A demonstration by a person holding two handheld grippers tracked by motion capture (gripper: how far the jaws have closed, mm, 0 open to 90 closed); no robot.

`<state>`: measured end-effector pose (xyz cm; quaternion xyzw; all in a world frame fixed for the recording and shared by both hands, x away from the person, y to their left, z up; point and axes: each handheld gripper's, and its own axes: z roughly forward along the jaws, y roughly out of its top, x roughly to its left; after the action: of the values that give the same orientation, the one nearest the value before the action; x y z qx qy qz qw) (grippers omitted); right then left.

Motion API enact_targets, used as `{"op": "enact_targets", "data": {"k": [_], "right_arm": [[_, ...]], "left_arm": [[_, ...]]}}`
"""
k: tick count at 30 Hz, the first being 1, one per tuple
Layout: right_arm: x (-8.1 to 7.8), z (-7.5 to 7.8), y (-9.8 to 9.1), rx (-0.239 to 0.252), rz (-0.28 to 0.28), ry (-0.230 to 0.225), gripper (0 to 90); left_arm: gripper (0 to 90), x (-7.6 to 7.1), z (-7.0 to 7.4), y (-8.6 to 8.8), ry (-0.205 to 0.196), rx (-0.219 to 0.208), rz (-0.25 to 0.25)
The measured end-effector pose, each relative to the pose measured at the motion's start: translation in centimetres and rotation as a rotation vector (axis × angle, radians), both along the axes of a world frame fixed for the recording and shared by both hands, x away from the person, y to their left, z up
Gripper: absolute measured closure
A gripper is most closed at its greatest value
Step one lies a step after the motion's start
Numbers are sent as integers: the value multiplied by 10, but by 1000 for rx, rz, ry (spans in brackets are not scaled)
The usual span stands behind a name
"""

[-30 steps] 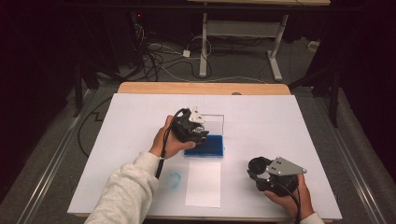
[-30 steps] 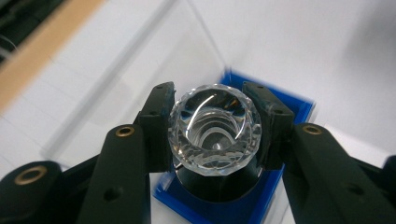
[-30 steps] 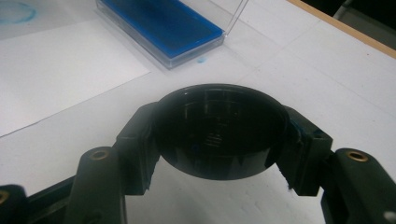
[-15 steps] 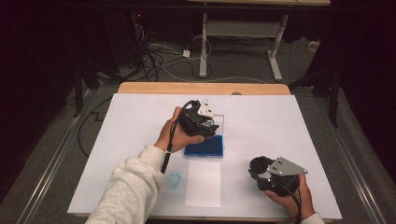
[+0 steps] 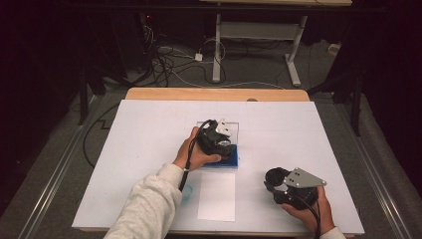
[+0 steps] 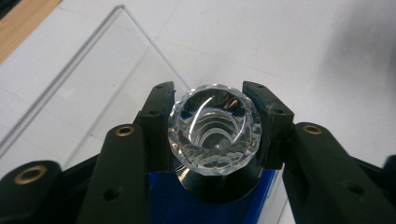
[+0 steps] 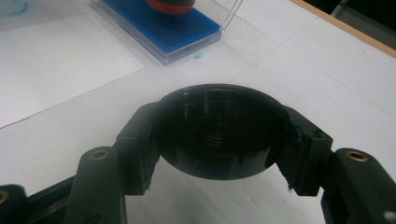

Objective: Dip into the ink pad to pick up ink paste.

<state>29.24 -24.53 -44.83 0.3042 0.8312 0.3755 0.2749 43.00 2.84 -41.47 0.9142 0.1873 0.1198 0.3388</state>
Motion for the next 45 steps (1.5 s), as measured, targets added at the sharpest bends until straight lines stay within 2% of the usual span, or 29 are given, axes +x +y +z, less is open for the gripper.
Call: {"op": "enact_targets", "data": {"k": [2, 7, 9, 11, 14, 17, 22, 26, 29, 35, 42, 45], "right_arm": [[0, 0, 0, 0, -1, 1, 383], [0, -1, 0, 2, 3, 7, 383], [0, -1, 1, -3, 2, 7, 383], [1, -1, 1, -4, 6, 8, 383], [1, -2, 1, 13, 17, 18, 383], [1, -2, 1, 8, 25, 17, 383], [0, -2, 3, 8, 33, 18, 383], [0, -3, 3, 11, 36, 21, 383], [0, -3, 3, 13, 38, 22, 383], [0, -4, 4, 8, 36, 27, 383], [1, -5, 3, 5, 34, 30, 383], [1, -5, 3, 6, 35, 28, 383]], "left_arm": [[547, -1, -2, -1, -5, 12, 1], [546, -1, -10, -2, 21, 19, -11], [546, -1, -13, -2, 14, 28, -1], [546, 0, -14, 0, 12, 10, 2], [546, 1, -14, 1, 12, 7, -4], [546, 1, -16, 2, 5, 2, -9], [546, 3, -21, 11, 20, -66, -12], [546, -3, -24, 8, -14, -70, -3], [547, -7, -22, 5, -39, -38, 4], [547, -4, -22, 7, -19, -41, -2], [547, -6, -18, 4, -17, 10, -10], [547, -5, -17, 5, -8, 11, -12]]}}
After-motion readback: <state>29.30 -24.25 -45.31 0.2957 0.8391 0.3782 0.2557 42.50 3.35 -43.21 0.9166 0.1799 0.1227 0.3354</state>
